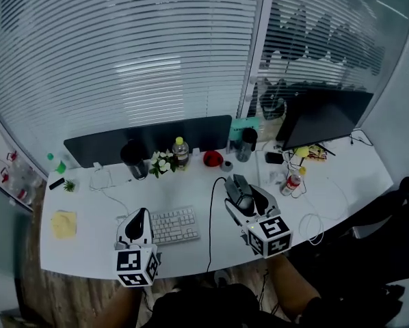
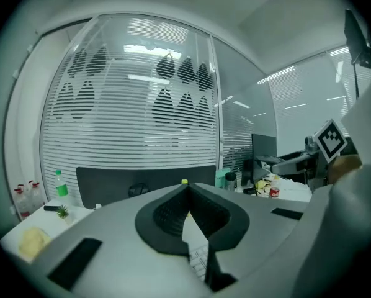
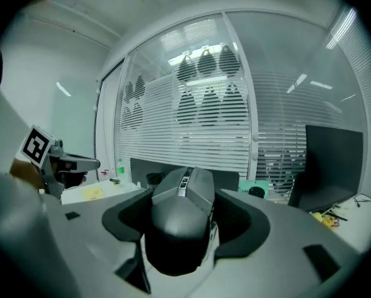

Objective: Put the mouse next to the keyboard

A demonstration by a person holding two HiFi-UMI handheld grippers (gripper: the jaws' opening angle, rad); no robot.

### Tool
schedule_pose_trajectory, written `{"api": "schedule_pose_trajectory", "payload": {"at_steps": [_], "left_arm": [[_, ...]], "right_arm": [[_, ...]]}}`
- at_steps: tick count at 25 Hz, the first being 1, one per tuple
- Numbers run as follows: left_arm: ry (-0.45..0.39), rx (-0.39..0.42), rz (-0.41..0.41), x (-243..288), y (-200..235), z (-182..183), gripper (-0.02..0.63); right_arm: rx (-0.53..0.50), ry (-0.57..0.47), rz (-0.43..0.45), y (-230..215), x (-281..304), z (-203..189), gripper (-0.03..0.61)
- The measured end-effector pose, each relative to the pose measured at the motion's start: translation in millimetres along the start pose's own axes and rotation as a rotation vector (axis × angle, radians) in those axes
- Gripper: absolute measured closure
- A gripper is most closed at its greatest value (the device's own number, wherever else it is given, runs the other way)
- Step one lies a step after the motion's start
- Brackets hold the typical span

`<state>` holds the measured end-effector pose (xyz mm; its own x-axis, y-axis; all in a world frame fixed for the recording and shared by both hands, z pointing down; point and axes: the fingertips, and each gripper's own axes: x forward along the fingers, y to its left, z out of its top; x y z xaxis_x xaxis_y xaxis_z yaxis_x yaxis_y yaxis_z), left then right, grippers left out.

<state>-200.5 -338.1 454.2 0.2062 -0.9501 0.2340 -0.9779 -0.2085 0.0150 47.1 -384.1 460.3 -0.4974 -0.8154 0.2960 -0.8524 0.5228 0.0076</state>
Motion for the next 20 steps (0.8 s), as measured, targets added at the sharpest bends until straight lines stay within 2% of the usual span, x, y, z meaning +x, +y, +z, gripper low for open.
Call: {"api": "schedule_pose_trajectory", "payload": {"at_steps": [7,12,17,20], "left_arm": [[0.081,-0.014,0.050,20.4,-19.3,-44.8,0.584],[0.091,0.004,0.115,25.6,-29.5,-60.9,0.584],[0.149,0.027,0.160,27.4,-33.4,-87.9,0.584],[0.180,-0.007,0.171,27.7,-37.6,-106.0,0.584]], "right_arm": [[0.029,0.114,0.059,-28.0,42.7,-63.7,0.279],[0.042,0.198,0.102,-38.2,69.7,-109.4,0.279],[0.064,0.311,0.140,-40.9,93.6,-161.0,0.279],[0.064,0.368,0.160,-39.3,103.5,-190.0,0.279]]}}
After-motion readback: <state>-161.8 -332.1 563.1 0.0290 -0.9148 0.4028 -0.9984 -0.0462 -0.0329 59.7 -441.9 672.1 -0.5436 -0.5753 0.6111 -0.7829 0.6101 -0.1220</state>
